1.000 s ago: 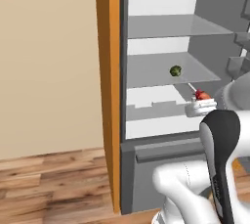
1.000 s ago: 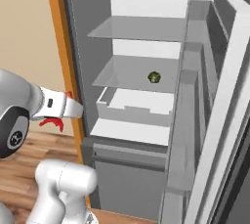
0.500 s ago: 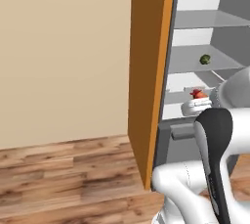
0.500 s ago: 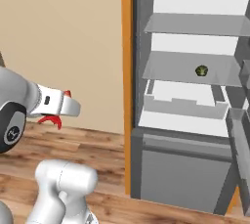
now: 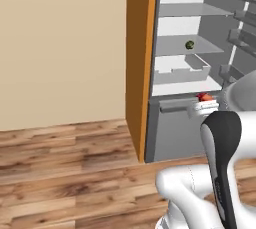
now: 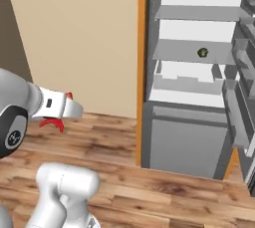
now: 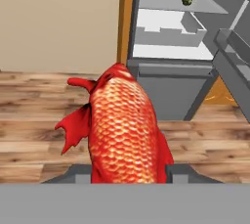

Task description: Place one broccoli and one fish in each tupperware on the nearby counter, to pack two identical lunches.

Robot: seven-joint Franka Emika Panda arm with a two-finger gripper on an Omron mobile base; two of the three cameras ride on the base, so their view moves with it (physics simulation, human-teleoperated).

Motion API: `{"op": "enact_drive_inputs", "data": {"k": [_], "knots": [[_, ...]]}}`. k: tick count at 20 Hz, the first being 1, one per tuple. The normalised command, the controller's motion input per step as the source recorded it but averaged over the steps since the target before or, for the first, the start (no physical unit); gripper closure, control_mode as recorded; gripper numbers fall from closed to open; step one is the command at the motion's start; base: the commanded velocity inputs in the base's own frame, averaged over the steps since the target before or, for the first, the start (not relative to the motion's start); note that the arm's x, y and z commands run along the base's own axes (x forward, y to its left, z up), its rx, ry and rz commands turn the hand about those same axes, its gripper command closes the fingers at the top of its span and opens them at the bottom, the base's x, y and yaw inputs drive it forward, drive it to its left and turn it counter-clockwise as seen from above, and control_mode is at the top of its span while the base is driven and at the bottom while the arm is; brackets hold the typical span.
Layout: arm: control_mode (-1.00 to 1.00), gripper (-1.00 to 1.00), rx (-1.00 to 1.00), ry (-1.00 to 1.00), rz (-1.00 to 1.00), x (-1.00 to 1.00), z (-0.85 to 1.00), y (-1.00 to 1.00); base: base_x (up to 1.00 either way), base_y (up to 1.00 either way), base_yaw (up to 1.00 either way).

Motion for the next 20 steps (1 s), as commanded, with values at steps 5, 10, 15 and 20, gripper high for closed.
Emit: {"op": "enact_drive_inputs", "data": {"k": [5, 10, 15, 20], "knots": [[1.00, 1.00, 0.00, 0.00, 0.00, 0.00, 0.00, 0.00, -1.00, 0.06, 0.00], [1.00, 1.00, 0.00, 0.00, 0.00, 0.00, 0.00, 0.00, -1.00, 0.15, 0.00], [1.00, 1.00, 0.00, 0.00, 0.00, 0.00, 0.00, 0.00, -1.00, 0.04, 0.00], [1.00, 1.00, 0.00, 0.00, 0.00, 0.00, 0.00, 0.00, -1.00, 0.00, 0.00]]}}
